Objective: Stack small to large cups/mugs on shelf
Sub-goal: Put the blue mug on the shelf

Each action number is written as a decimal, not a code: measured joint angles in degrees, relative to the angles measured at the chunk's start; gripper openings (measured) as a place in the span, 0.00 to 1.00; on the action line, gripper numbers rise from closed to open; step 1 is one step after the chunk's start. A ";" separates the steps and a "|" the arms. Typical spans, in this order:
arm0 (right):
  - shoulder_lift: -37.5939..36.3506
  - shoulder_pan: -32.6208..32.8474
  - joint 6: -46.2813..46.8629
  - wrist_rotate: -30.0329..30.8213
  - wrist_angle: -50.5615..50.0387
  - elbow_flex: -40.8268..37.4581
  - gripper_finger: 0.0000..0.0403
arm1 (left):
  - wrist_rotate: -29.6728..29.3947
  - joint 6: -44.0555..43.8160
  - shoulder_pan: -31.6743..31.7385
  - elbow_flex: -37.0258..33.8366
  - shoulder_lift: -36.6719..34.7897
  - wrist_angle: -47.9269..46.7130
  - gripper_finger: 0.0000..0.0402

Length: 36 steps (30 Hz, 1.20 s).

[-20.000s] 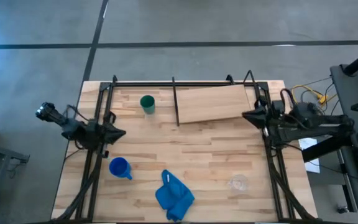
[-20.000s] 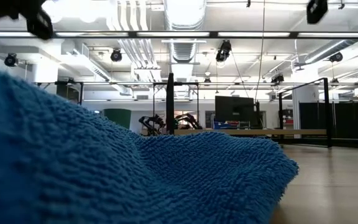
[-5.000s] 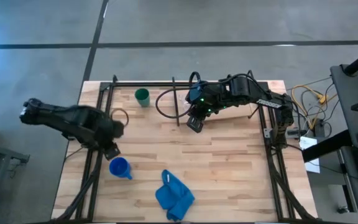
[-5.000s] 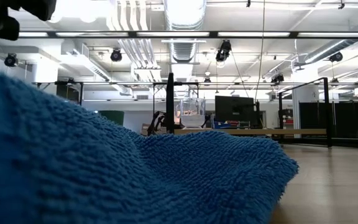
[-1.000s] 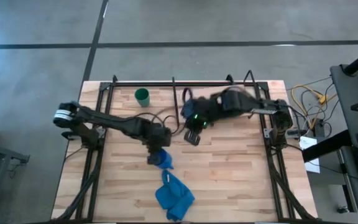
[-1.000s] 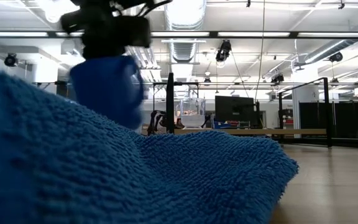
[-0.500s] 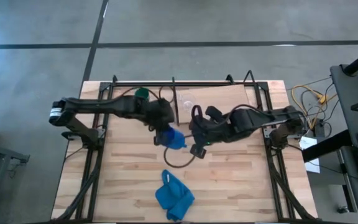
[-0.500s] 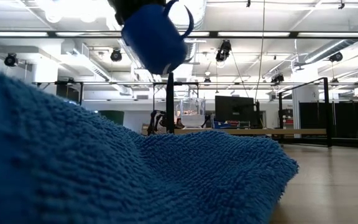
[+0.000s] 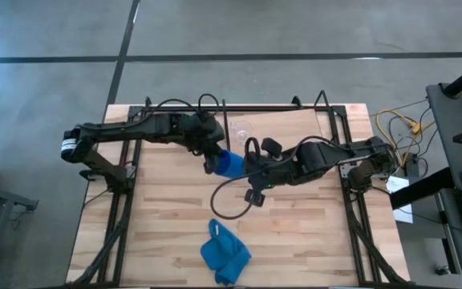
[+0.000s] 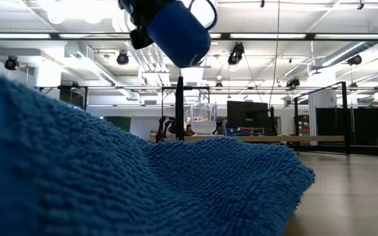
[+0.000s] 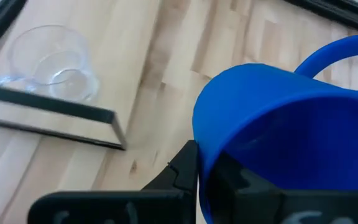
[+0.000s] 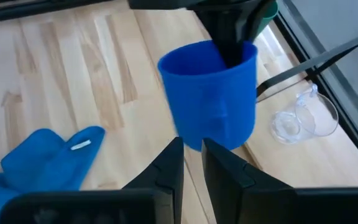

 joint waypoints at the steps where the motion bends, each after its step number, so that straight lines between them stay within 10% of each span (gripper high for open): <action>1: 0.02 0.00 -0.46 0.00 0.18 0.00 0.13 | -0.14 -0.02 0.10 0.00 0.00 0.04 0.00; 16: 0.02 -5.02 -2.32 -9.11 0.22 -1.00 0.13 | 1.20 0.10 0.11 0.67 0.00 -0.51 0.00; 36: 0.02 -6.56 -6.82 -6.45 -0.16 0.51 0.13 | 1.97 0.17 2.05 0.66 0.07 -0.32 0.00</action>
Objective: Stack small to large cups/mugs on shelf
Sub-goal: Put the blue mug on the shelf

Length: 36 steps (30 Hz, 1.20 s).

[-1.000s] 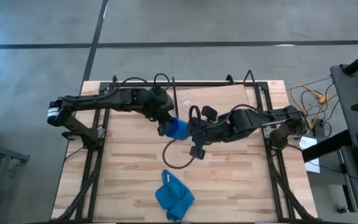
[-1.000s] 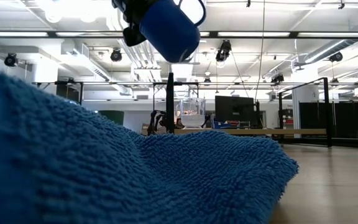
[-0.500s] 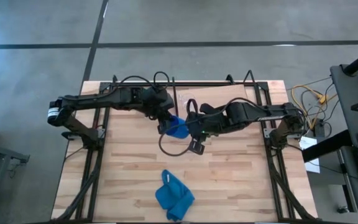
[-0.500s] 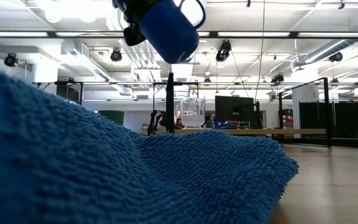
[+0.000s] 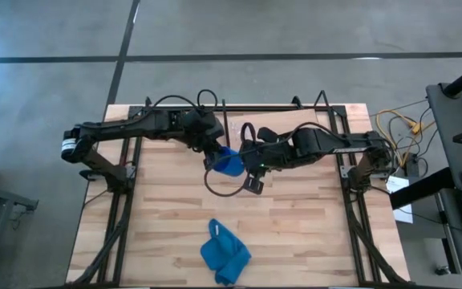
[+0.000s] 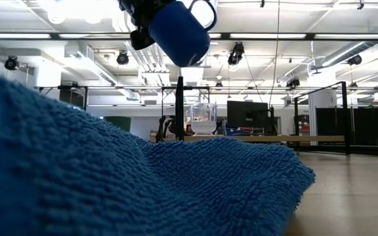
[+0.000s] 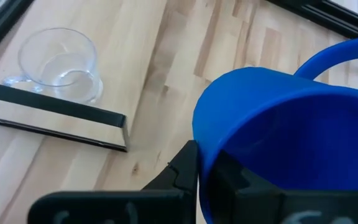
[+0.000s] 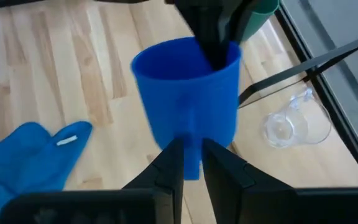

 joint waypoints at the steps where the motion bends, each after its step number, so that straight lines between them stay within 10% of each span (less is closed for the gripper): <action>1: 0.00 -0.17 0.05 -0.87 -0.44 0.29 0.13 | 0.06 0.00 0.03 -0.01 0.00 -0.03 0.00; 7: 0.13 -2.55 3.47 -8.96 -4.45 0.81 0.18 | -0.19 0.26 0.65 0.01 -0.02 -0.28 0.00; 36: 0.52 -3.33 0.27 -4.63 1.95 -0.56 0.29 | 0.35 -0.09 1.25 0.71 -0.07 0.15 0.00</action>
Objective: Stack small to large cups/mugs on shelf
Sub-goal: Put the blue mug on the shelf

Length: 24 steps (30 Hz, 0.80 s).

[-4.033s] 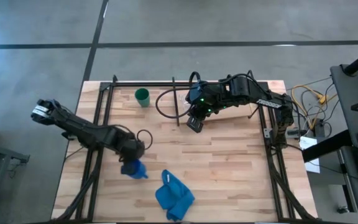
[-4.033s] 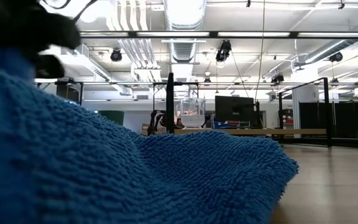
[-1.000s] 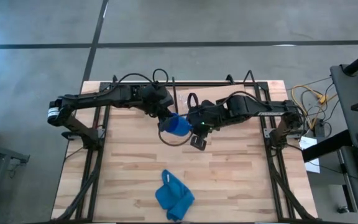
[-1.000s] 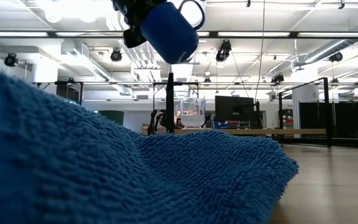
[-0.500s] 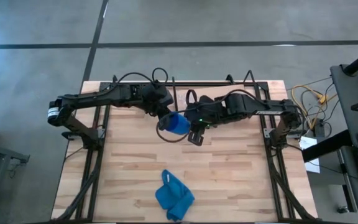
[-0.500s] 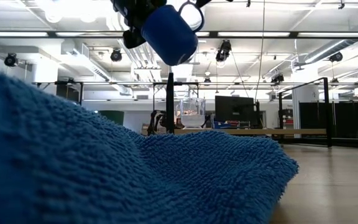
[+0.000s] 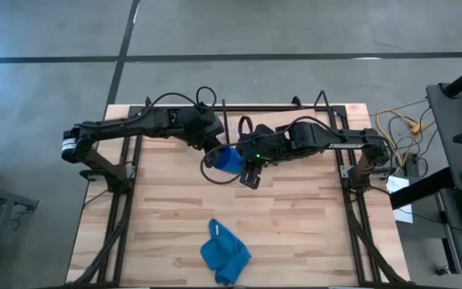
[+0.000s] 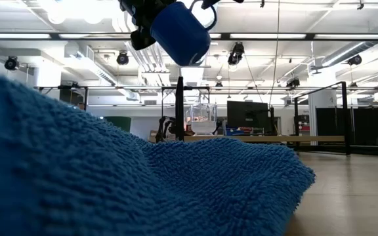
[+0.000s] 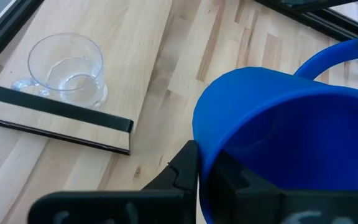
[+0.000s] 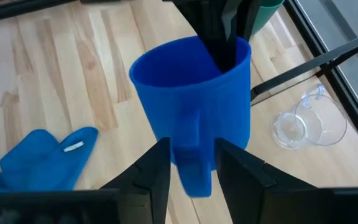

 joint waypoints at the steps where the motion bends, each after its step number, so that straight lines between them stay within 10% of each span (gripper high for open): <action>1: -0.01 -0.01 0.00 0.00 0.02 -0.13 0.29 | 0.02 -0.02 0.00 0.34 0.00 0.05 0.00; 24: 0.12 0.11 -0.54 5.82 -0.98 -0.47 0.10 | 0.26 1.49 0.54 1.82 0.00 0.27 0.00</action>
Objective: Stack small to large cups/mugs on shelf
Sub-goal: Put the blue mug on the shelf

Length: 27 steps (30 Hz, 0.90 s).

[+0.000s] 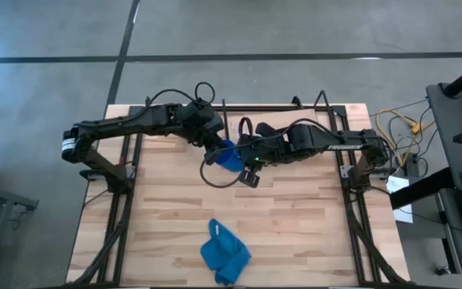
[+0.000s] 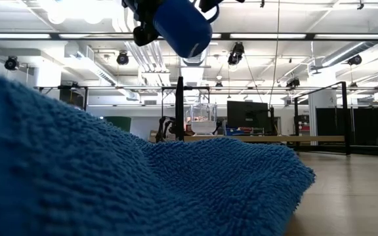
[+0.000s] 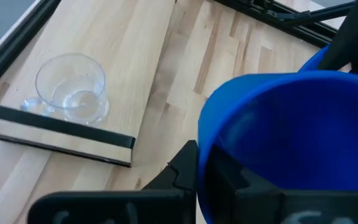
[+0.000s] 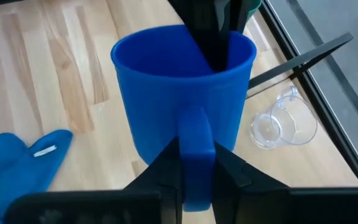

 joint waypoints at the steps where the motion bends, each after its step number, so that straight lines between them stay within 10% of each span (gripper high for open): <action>1: 0.00 0.07 0.27 0.15 -0.48 0.00 0.10 | 0.05 0.53 0.11 0.00 0.00 0.17 0.00; 13: 0.00 0.38 8.99 3.33 -7.64 -0.10 0.11 | -3.40 6.43 1.49 -0.13 0.00 3.87 0.23; 22: -0.35 0.03 23.61 25.37 -20.00 -1.70 0.12 | -8.11 6.14 2.70 0.48 -0.02 5.63 0.30; 27: -2.45 -2.02 32.52 27.83 -18.97 -5.11 0.13 | -8.07 6.12 2.72 0.37 -0.02 5.63 0.30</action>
